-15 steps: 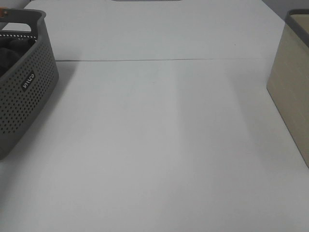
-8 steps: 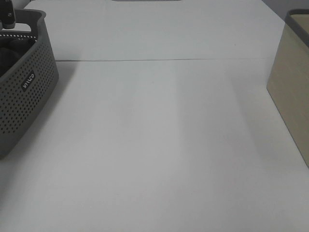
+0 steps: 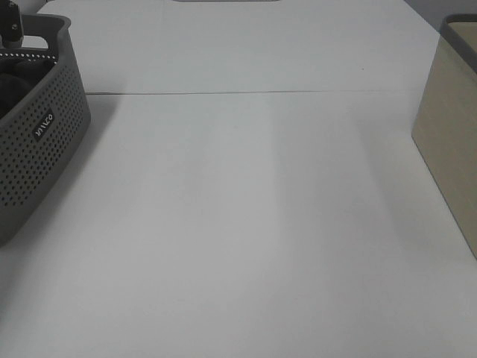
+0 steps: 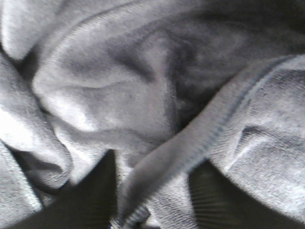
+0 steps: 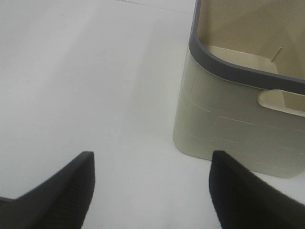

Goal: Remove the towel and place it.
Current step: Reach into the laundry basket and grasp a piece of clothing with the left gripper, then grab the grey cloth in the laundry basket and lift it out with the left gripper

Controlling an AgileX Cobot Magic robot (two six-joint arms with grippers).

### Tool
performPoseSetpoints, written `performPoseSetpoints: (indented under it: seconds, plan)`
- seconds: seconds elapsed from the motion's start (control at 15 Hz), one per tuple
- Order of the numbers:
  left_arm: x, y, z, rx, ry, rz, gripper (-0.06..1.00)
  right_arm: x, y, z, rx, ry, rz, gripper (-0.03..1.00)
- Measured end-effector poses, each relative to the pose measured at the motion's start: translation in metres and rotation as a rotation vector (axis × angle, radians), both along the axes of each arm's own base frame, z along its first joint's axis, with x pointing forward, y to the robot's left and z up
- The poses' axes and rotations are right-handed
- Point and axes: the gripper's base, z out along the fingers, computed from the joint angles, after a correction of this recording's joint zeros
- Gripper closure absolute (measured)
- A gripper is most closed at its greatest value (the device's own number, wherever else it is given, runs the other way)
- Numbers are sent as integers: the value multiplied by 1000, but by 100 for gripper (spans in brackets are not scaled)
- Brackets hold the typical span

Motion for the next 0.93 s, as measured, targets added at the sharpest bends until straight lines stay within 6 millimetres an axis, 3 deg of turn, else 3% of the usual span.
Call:
performPoseSetpoints:
  seconds: [0.13, 0.2, 0.53, 0.67, 0.8, 0.93]
  plan:
    - [-3, -2, -1, -29, 29, 33, 78, 0, 0, 0, 0, 0, 0, 30]
    - [-4, -2, -2, -45, 37, 60, 82, 0, 0, 0, 0, 0, 0, 30]
    - [-4, -3, -2, -74, 23, 130, 85, 0, 0, 0, 0, 0, 0, 30]
    - [-4, -3, -2, -74, 22, 129, 94, 0, 0, 0, 0, 0, 0, 30]
    - [-6, -4, 6, -72, 7, 133, 94, 0, 0, 0, 0, 0, 0, 30]
    - [-12, -9, 28, -75, -32, 148, 94, 0, 0, 0, 0, 0, 0, 30]
